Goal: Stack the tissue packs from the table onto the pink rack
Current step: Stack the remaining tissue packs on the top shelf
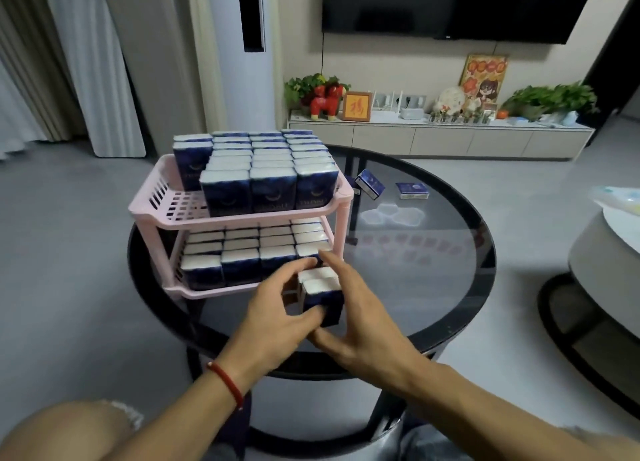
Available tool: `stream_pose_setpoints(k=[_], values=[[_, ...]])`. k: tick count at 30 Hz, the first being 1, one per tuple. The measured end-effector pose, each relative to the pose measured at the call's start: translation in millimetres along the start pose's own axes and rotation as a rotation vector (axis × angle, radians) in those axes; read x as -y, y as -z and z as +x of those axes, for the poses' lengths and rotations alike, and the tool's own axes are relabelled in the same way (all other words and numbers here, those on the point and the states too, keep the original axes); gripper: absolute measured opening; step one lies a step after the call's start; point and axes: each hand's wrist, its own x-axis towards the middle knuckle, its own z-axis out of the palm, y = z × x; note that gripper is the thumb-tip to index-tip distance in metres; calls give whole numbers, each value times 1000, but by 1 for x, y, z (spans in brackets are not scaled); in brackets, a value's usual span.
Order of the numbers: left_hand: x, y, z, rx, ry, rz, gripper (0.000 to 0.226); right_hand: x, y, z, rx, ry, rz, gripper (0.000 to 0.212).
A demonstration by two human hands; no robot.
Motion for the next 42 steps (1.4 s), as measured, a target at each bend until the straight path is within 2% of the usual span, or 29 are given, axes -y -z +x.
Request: stream_pose_setpoints(k=[3,6,11,14,21,25,27,29,37,42], values=[[10,20,-1,50,-13,100,69,-3,-1,4,98,10,-19,83],[14,26,-1,90,24,165,68,-11,-5,7,89,-48,-12,73],[4,32,-3,80,-8,228,58,-7,-3,14,54,0,-58,76],[-5,46,-12,-5,-28,240,54,6,5,18,11,52,-42,72],[-54,113,-44,-161,-106,225,61,19,10,31,-152,31,72,42],[-94,159,-31,-331,-195,251,62,22,5,37,-165,22,111,42],[-110,178,-12,-358,-220,317,66,23,4,39,-153,11,124,44],[-116,192,10,-347,-209,383,69,23,3,39,-153,16,130,44],[-94,199,81,-190,-70,517,58,14,4,38,-171,17,117,39],[-69,194,105,-231,-96,669,63,10,4,38,-179,-1,127,37]])
